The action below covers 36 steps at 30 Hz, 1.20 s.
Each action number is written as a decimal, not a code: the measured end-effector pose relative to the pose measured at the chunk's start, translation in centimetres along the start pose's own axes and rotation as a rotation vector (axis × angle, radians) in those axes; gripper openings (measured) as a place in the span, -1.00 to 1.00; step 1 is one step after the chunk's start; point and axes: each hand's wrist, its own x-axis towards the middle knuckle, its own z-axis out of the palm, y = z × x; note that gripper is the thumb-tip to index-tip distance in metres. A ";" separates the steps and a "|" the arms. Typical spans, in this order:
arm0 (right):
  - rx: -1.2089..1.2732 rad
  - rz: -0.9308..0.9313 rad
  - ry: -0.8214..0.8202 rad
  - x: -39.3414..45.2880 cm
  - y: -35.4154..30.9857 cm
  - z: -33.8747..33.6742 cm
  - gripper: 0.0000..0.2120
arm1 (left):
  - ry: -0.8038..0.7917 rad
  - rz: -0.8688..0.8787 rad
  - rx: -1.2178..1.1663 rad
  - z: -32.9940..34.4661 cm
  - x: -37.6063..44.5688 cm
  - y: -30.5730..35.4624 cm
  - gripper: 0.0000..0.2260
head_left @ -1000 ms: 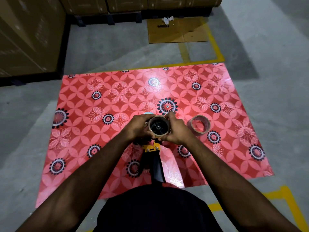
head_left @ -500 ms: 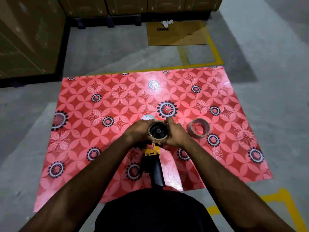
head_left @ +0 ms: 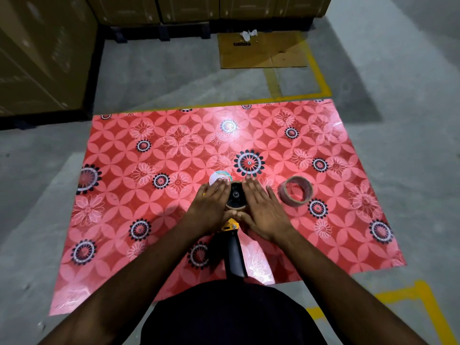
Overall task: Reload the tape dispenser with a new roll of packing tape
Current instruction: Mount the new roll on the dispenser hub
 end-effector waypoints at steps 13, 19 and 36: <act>-0.029 0.046 -0.028 -0.1 -1.1 1.0 -0.30 | -0.017 -0.034 0.067 0.3 -0.6 0.9 -0.36; -0.086 0.024 -0.101 0.2 -0.9 0.1 -0.25 | -0.060 -0.012 0.055 0.1 -0.7 0.2 -0.36; 0.273 0.198 0.123 -1.9 -5.7 -0.7 -0.72 | 0.506 -0.234 -0.464 -0.8 -6.2 -2.3 -0.81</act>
